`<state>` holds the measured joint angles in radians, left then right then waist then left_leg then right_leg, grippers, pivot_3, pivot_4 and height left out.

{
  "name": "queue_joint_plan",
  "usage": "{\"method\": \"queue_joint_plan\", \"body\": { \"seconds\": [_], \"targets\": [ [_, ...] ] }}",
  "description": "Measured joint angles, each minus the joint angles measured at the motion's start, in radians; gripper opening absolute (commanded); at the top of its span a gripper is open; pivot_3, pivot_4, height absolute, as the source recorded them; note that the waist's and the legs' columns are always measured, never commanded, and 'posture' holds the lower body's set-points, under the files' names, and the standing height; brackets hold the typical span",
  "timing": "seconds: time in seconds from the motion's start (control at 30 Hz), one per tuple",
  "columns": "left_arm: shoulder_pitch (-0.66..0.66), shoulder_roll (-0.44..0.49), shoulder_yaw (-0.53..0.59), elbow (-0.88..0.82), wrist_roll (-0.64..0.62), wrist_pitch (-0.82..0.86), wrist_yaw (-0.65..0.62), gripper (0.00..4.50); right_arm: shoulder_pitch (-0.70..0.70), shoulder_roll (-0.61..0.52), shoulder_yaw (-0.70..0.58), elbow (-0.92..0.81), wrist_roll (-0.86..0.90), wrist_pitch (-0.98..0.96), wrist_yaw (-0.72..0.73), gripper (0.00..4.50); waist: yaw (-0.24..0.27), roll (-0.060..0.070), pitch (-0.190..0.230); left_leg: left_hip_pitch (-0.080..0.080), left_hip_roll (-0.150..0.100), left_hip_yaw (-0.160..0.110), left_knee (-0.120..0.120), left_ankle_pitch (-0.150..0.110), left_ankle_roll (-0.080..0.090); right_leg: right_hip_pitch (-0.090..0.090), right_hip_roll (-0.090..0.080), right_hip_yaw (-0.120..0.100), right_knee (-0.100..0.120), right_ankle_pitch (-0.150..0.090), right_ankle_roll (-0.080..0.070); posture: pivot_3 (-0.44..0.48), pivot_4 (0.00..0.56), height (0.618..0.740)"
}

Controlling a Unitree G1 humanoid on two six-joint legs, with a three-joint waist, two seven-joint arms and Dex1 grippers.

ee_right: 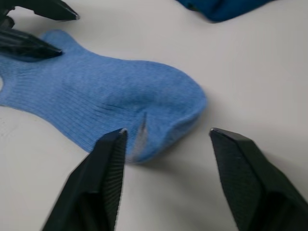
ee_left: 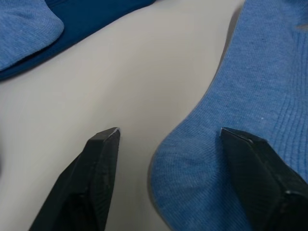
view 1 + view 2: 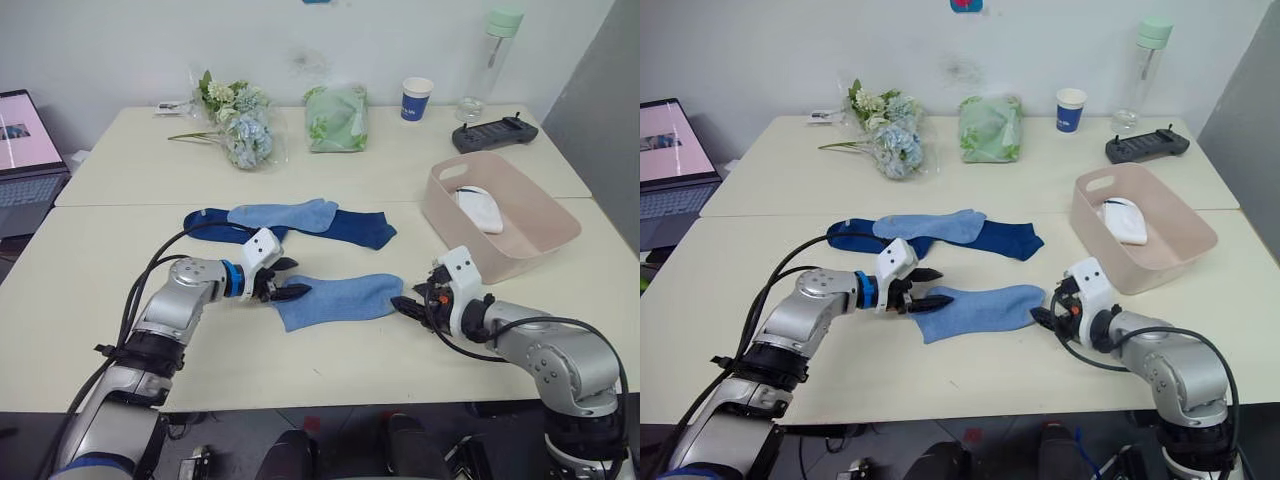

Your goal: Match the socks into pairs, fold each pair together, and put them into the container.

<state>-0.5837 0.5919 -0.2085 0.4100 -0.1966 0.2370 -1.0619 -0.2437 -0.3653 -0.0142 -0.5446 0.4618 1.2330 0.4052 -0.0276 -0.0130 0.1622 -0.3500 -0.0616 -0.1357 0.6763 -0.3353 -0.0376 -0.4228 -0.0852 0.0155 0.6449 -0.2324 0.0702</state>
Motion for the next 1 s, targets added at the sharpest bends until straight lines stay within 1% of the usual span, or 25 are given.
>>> {"method": "queue_joint_plan", "body": {
  "seconds": [0.07, 0.17, 0.2, 0.23, 0.27, 0.5, 0.73, 0.83, 0.9, 0.97, 1.0],
  "targets": [
    [-0.008, -0.003, 0.0, 0.018, 0.006, -0.014, -0.021, 1.68, 0.0, 0.012, 0.009, 0.003, 0.001, -0.004, -0.002, 1.2, -0.001, 0.0, 0.0, 0.0, 0.0, 0.0, 0.0, 0.0, 0.0, 0.0, 0.0, 0.0, 0.0, 0.0, 0.0, 0.0, 0.15, 0.74],
    [-0.009, -0.003, 0.0, 0.02, 0.017, -0.025, -0.046, 0.72, 0.005, -0.003, 0.021, 0.009, 0.0, -0.028, 0.003, 0.12, -0.001, 0.0, 0.0, 0.0, 0.0, 0.0, 0.0, 0.0, 0.0, 0.0, 0.0, 0.0, 0.0, 0.0, 0.0, 0.0, 0.15, 0.74],
    [-0.009, -0.003, 0.0, 0.02, 0.019, -0.024, -0.051, 0.43, 0.009, -0.011, 0.021, 0.017, -0.001, -0.036, 0.007, 0.0, -0.001, 0.0, 0.0, 0.0, 0.0, 0.0, 0.0, 0.0, 0.0, 0.0, 0.0, 0.0, 0.0, 0.0, 0.0, 0.0, 0.15, 0.74],
    [-0.008, -0.003, 0.0, 0.019, 0.02, -0.023, -0.055, 0.1, 0.015, -0.016, 0.022, 0.027, -0.002, -0.044, 0.008, 0.0, -0.001, 0.0, 0.0, 0.0, 0.0, 0.0, 0.0, 0.0, 0.0, 0.0, 0.0, 0.0, 0.0, 0.0, 0.0, 0.0, 0.15, 0.74],
    [-0.005, -0.003, 0.002, 0.013, 0.02, -0.019, -0.059, 0.04, 0.02, -0.022, 0.028, 0.037, -0.007, -0.053, 0.008, 0.0, -0.001, 0.0, 0.0, 0.0, 0.0, 0.0, 0.0, 0.0, 0.0, 0.0, 0.0, 0.0, 0.0, 0.0, 0.0, 0.0, 0.15, 0.74],
    [0.091, 0.006, 0.05, -0.124, -0.004, 0.066, -0.039, 0.04, 0.023, -0.059, 0.049, 0.091, -0.019, -0.131, 0.012, 0.0, -0.004, 0.0, 0.0, 0.001, 0.001, 0.0, 0.0, 0.0, 0.0, 0.0, 0.0, 0.0, 0.0, 0.0, 0.0, 0.0, 0.15, 0.74],
    [0.162, 0.025, 0.091, -0.244, -0.042, 0.185, -0.014, 0.04, -0.013, -0.087, 0.056, 0.142, -0.031, -0.189, 0.031, 0.0, -0.005, 0.0, 0.0, 0.001, 0.001, 0.0, 0.0, 0.0, 0.0, 0.0, 0.0, 0.001, 0.0, 0.0, 0.0, 0.0, 0.15, 0.74],
    [0.225, 0.037, 0.117, -0.355, -0.082, 0.274, 0.007, 0.04, -0.057, -0.088, 0.056, 0.181, -0.041, -0.22, 0.043, 0.0, -0.005, 0.0, 0.0, 0.001, 0.002, 0.0, 0.0, 0.0, 0.0, 0.0, 0.0, 0.001, 0.0, 0.0, 0.0, 0.0, 0.15, 0.74],
    [0.288, 0.037, 0.15, -0.454, -0.123, 0.343, 0.043, 0.04, -0.099, -0.092, 0.058, 0.23, -0.048, -0.248, 0.063, 0.0, -0.006, 0.0, 0.0, 0.001, 0.002, 0.0, 0.0, 0.0, 0.0, 0.0, 0.0, 0.001, 0.0, 0.0, 0.0, 0.0, 0.15, 0.74],
    [0.373, 0.004, 0.219, -0.582, -0.188, 0.434, 0.115, 0.04, -0.164, -0.096, 0.072, 0.315, -0.056, -0.289, 0.098, 0.0, -0.008, 0.0, 0.0, 0.001, 0.003, 0.001, 0.0, 0.0, 0.0, 0.0, 0.0, 0.002, 0.0, 0.0, 0.0, 0.0, 0.15, 0.74],
    [0.411, -0.009, 0.236, -0.644, -0.215, 0.469, 0.146, 0.04, -0.19, -0.098, 0.078, 0.349, -0.061, -0.305, 0.114, 0.0, -0.006, 0.0, 0.0, 0.001, 0.004, 0.0, 0.0, 0.0, 0.0, 0.0, 0.0, 0.002, 0.0, 0.0, 0.0, 0.0, 0.15, 0.74]
  ]
}}
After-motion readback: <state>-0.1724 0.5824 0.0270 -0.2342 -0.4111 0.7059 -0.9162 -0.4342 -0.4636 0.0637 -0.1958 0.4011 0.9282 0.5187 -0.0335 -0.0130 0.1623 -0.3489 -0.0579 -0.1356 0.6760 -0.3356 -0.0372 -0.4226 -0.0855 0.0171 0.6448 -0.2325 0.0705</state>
